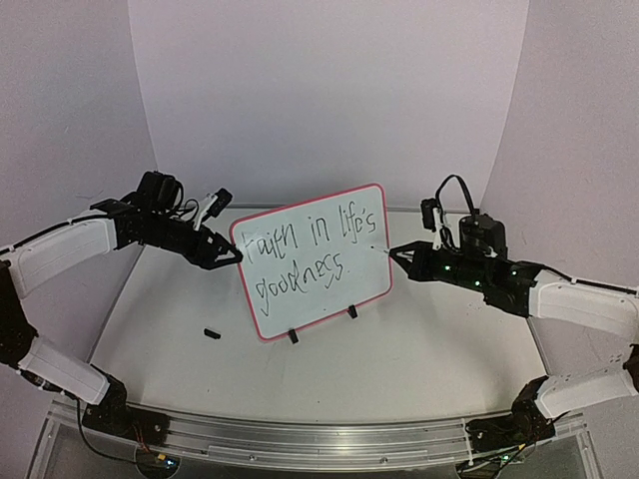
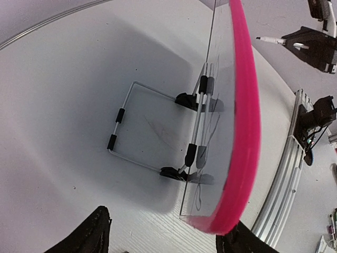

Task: Write a sentence on the whiteboard
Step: Pick up the pen cap from the center of the board.

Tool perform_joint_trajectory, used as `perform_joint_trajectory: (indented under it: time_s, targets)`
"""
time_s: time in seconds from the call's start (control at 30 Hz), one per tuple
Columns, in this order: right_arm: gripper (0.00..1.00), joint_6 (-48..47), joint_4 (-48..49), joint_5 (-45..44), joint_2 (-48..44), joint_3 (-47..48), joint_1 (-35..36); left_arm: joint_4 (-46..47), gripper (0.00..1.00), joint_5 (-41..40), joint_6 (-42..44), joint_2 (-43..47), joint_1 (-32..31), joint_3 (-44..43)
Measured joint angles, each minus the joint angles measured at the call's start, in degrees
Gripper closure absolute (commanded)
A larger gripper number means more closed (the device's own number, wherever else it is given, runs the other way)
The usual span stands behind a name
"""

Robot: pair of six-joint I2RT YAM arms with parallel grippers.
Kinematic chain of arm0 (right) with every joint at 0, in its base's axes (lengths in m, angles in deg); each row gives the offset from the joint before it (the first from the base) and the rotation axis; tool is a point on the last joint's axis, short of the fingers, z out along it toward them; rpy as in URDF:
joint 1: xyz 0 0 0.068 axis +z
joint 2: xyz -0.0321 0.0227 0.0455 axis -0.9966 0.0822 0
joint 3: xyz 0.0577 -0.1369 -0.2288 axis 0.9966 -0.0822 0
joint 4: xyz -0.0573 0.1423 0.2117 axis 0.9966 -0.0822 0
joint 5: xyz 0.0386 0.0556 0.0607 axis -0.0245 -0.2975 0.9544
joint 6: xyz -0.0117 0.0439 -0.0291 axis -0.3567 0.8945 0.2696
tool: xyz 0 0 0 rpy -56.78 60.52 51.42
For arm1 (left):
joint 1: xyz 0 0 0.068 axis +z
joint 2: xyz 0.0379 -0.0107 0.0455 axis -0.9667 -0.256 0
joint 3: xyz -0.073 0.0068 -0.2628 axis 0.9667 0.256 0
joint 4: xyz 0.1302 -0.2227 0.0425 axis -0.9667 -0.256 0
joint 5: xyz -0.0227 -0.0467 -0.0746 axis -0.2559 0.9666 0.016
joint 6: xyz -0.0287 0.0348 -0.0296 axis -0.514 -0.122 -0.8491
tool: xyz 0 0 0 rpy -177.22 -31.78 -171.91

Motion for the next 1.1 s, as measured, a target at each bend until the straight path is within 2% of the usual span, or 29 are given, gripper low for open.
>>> perform_joint_trajectory:
  time_s: [0.07,0.27,0.43,0.5,0.63,0.77,0.9,1.1]
  targets:
    - [1.00,-1.41,-3.37,-0.31,-0.70,1.34,-0.18,0.17,0.23,-1.51,0.01,1.16,0.00,0.59]
    - [1.00,-5.43,-15.54,2.70,0.28,7.83,-0.65,0.60,0.20,-10.02,-0.02,9.51,0.00,2.61]
    - [1.00,-8.12,-24.76,10.19,3.49,15.49,-0.72,1.36,0.17,-16.39,-0.13,16.48,-1.12,1.77]
    - [1.00,-8.90,-27.93,14.50,5.19,18.39,-0.72,0.05,0.17,-20.19,-0.26,16.32,-4.56,-1.00]
    - [1.00,-9.27,-31.83,23.30,7.60,20.97,-0.72,-2.44,0.18,-29.57,-0.12,10.92,-18.64,-8.82]
    - [1.00,-9.05,-34.64,29.91,8.22,21.08,-0.72,-2.65,0.19,-33.26,-0.60,5.42,-30.71,-11.83]
    - [1.00,-8.79,-35.59,32.90,8.20,21.08,-0.72,-1.84,0.19,-34.12,-0.74,3.11,-36.52,-11.53]
    - [1.00,-8.39,-35.90,33.08,6.40,20.46,-0.72,2.71,0.15,-32.78,-2.39,3.77,-38.79,-7.61]
